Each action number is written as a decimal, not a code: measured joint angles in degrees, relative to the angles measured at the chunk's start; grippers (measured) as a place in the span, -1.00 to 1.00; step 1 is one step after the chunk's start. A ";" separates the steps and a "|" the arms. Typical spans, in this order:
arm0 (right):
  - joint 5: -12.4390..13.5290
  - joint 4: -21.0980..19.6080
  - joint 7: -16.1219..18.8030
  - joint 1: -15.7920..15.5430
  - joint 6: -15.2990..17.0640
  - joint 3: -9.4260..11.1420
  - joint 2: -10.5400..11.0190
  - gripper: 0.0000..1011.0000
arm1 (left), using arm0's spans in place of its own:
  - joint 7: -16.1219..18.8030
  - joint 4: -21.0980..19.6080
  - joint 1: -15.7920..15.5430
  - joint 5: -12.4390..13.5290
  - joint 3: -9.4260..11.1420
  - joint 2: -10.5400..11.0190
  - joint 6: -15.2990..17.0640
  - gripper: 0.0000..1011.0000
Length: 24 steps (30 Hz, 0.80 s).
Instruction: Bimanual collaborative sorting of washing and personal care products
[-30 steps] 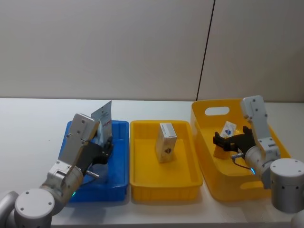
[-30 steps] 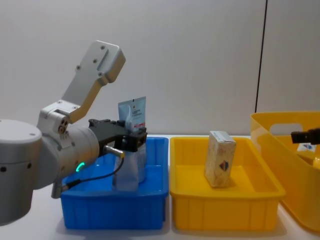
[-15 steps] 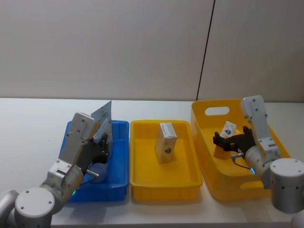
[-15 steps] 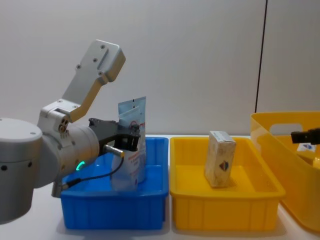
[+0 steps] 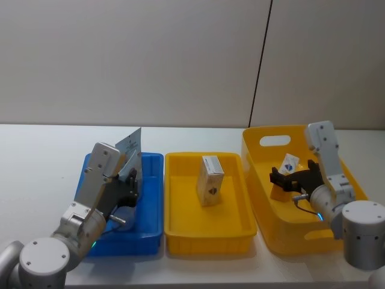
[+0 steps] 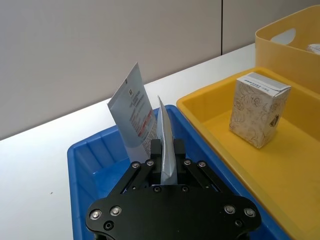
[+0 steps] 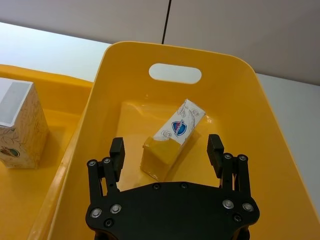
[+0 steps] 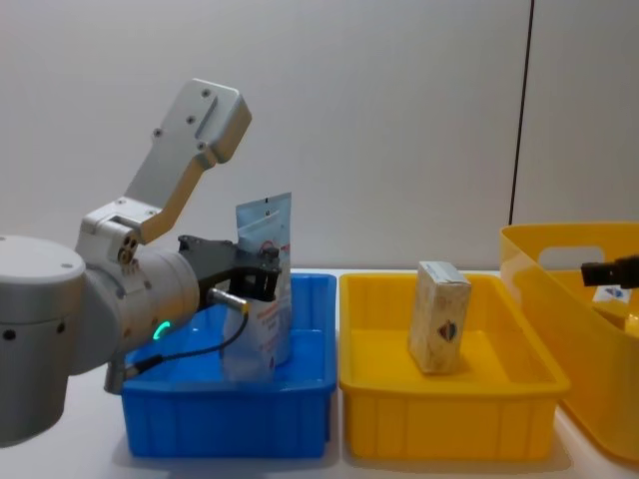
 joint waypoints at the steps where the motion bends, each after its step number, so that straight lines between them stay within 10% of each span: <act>1: 0.00 0.00 0.00 0.00 0.00 0.00 0.00 0.98 | -0.08 0.01 -0.01 0.00 -0.05 -0.03 -0.15 -0.75; 24: 0.00 0.00 0.00 0.00 0.00 0.00 0.00 0.99 | -1.95 -7.07 -4.69 -0.19 -2.45 -0.54 -0.62 -0.75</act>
